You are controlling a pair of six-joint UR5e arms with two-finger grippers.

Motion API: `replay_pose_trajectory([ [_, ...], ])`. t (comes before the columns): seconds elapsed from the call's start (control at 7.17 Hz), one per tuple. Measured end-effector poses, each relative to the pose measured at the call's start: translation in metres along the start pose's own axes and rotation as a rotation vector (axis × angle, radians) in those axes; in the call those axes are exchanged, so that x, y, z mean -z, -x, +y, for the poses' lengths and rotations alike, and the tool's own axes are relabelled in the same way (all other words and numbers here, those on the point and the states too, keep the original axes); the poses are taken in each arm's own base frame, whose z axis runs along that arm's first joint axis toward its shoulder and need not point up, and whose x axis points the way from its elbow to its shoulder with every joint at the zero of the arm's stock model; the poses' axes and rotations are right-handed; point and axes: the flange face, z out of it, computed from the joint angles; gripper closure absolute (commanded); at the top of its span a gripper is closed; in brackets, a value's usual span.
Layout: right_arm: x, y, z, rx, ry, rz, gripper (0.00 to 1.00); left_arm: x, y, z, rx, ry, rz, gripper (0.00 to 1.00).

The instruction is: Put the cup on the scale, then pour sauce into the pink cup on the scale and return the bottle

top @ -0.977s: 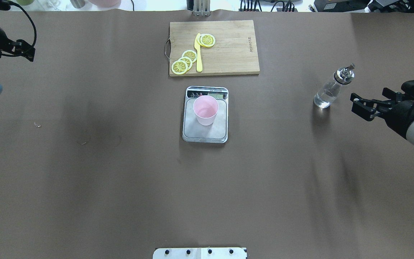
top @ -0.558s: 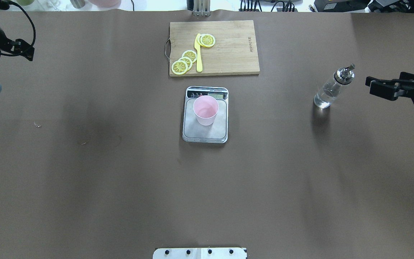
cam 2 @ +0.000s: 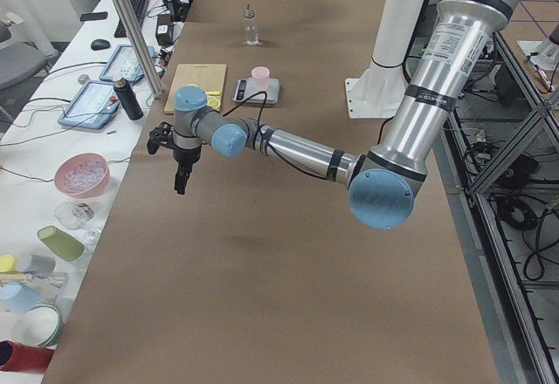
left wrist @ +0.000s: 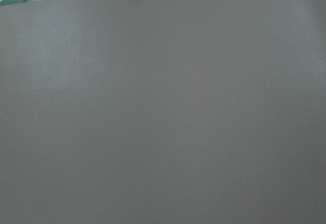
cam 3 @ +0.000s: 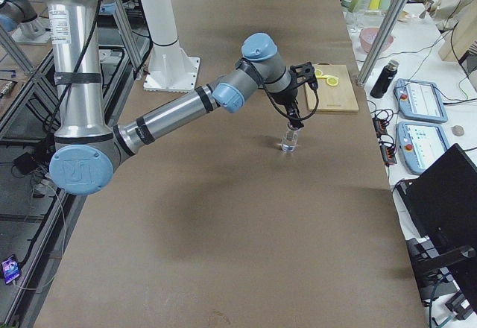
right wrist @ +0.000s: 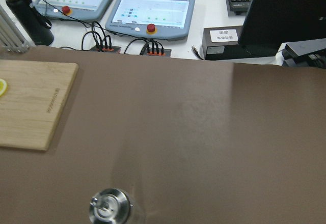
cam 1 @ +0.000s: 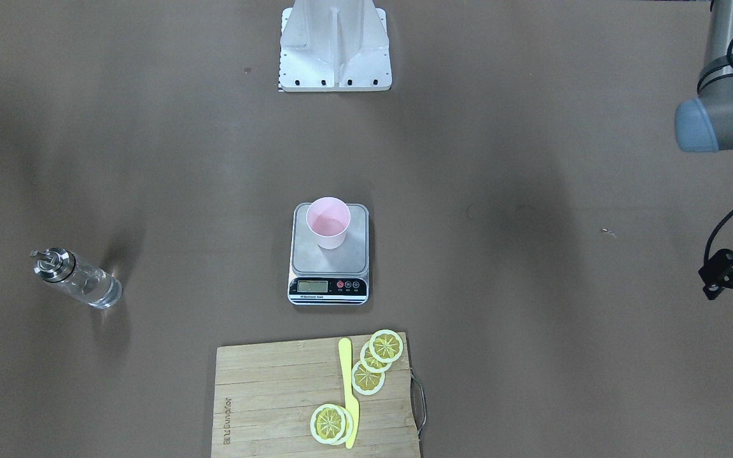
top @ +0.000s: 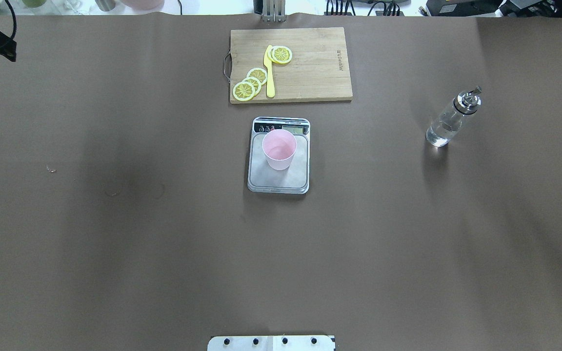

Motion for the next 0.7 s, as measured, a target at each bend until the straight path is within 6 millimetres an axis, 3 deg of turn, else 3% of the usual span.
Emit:
replay_pose_trajectory([
  [0.14, -0.008, -0.035, 0.004, 0.023, 0.077, 0.026, 0.00, 0.011, 0.049, 0.004, -0.020, 0.002, -0.001, 0.01],
  [0.28, -0.021, -0.074, 0.024, 0.027, 0.148, 0.045, 0.00, 0.024, 0.100, 0.017, -0.015, 0.019, 0.047, 0.01],
  [0.42, -0.035, -0.115, 0.058, 0.044, 0.213, 0.091, 0.00, 0.032, 0.145, 0.041, 0.009, 0.035, 0.089, 0.01],
  [0.56, -0.051, -0.153, 0.087, 0.070, 0.274, 0.184, 0.00, 0.029, 0.174, 0.065, 0.022, 0.050, 0.070, 0.01],
  [0.7, -0.066, -0.177, 0.097, 0.066, 0.343, 0.265, 0.00, 0.023, 0.189, 0.077, 0.033, 0.078, 0.043, 0.01],
])
